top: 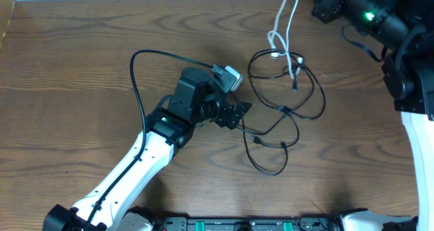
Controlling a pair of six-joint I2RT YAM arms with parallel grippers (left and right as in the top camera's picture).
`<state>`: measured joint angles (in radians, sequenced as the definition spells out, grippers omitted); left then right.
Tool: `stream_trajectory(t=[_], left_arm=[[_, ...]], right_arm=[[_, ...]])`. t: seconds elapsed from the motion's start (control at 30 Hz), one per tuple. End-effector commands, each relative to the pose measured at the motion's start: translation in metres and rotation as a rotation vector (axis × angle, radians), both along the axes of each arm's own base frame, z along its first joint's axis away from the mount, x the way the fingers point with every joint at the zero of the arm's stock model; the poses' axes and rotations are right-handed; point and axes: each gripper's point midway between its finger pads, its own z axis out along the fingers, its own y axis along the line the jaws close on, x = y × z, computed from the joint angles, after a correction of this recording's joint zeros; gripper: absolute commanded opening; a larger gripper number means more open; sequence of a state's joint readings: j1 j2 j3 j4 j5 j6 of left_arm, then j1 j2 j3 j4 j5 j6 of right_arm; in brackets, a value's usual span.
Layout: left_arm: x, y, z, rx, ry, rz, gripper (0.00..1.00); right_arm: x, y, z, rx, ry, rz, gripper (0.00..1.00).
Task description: Untangle cables
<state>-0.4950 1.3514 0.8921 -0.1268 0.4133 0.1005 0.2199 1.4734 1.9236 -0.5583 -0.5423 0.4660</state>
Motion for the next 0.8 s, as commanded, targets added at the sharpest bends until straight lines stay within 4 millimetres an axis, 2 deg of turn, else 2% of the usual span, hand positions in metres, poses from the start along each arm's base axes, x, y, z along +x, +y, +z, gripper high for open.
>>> stream_trajectory(t=[0.0,0.13,0.17,0.3,0.47,0.53,0.63,0.77], left_arm=[[0.001,-0.002,0.005,-0.012,-0.002,-0.001,0.91],[0.001,-0.002,0.005,-0.012,-0.001,-0.001,0.91],[0.001,-0.002,0.005,-0.012,-0.002,-0.001,0.91],[0.001,-0.002,0.005,-0.012,-0.002,-0.001,0.91],[0.001,-0.002,0.005,-0.012,-0.002,-0.001,0.91],[0.001,-0.002,0.005,-0.012,-0.002,-0.001,0.91],[0.001,-0.002,0.004,-0.011,0.001,-0.001,0.91],[0.0,-0.002,0.003,-0.007,0.008,-0.001,0.91]], right_arm=[[0.007,-0.01,-0.014,-0.103,0.0,-0.057,0.01],[0.026,-0.044,-0.066,-0.258,0.147,-0.257,0.01],[0.029,-0.049,-0.075,-0.289,0.174,-0.282,0.01],[0.033,-0.07,-0.136,-0.455,0.356,-0.35,0.01],[0.031,-0.072,-0.207,-0.588,0.57,-0.292,0.01],[0.034,-0.071,-0.23,-0.617,0.636,-0.275,0.01],[0.039,-0.069,-0.258,-0.645,0.709,-0.258,0.01],[0.047,-0.068,-0.28,-0.654,0.765,-0.253,0.01]])
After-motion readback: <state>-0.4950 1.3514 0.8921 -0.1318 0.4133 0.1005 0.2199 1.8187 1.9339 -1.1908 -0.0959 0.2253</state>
